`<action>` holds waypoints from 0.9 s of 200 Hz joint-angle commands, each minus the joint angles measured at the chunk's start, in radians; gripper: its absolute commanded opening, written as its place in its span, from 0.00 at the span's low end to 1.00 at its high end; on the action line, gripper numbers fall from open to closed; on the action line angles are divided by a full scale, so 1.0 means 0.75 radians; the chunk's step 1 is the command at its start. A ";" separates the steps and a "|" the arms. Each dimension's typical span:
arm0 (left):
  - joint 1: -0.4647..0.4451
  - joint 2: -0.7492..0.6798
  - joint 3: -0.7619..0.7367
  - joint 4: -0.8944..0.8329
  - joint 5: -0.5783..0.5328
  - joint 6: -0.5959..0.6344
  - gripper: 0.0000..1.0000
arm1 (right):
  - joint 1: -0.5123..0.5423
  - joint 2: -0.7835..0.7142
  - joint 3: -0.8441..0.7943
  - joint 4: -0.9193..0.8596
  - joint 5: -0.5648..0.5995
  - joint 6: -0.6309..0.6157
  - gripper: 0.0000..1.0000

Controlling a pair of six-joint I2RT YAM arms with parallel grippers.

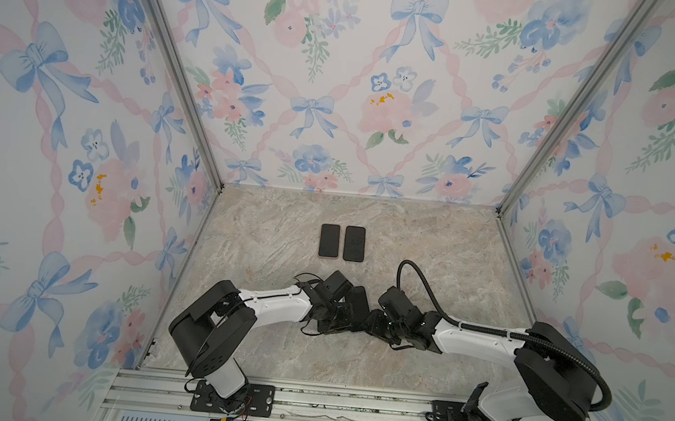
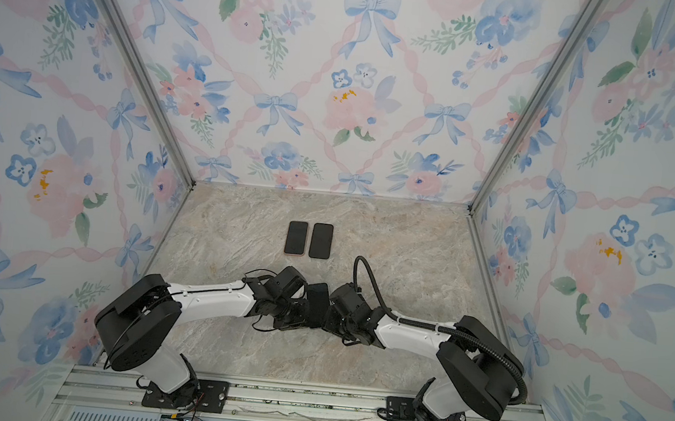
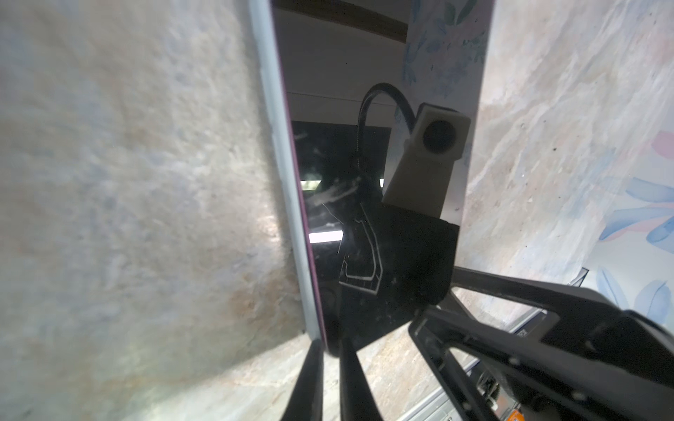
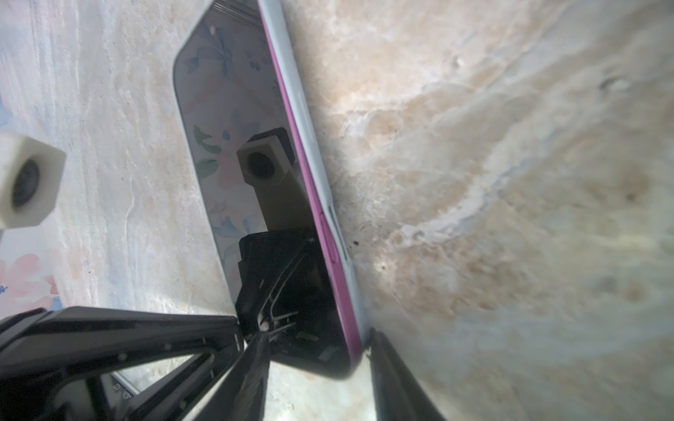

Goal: Put the phone into the phone case

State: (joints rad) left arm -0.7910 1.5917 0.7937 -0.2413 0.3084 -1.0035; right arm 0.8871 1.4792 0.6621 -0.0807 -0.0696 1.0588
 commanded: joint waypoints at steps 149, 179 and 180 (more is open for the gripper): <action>0.020 0.065 -0.038 -0.021 -0.037 0.122 0.16 | -0.033 -0.046 0.112 -0.205 0.011 -0.232 0.51; 0.018 0.046 -0.028 -0.020 -0.022 0.127 0.17 | -0.033 -0.051 0.128 -0.232 0.014 -0.248 0.52; 0.018 0.045 -0.028 -0.021 -0.021 0.127 0.17 | -0.033 -0.051 0.129 -0.233 0.014 -0.248 0.52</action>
State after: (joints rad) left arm -0.7670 1.6001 0.7761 -0.2325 0.3035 -0.9337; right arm 0.8692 1.4300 0.7235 -0.2230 -0.0559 0.8974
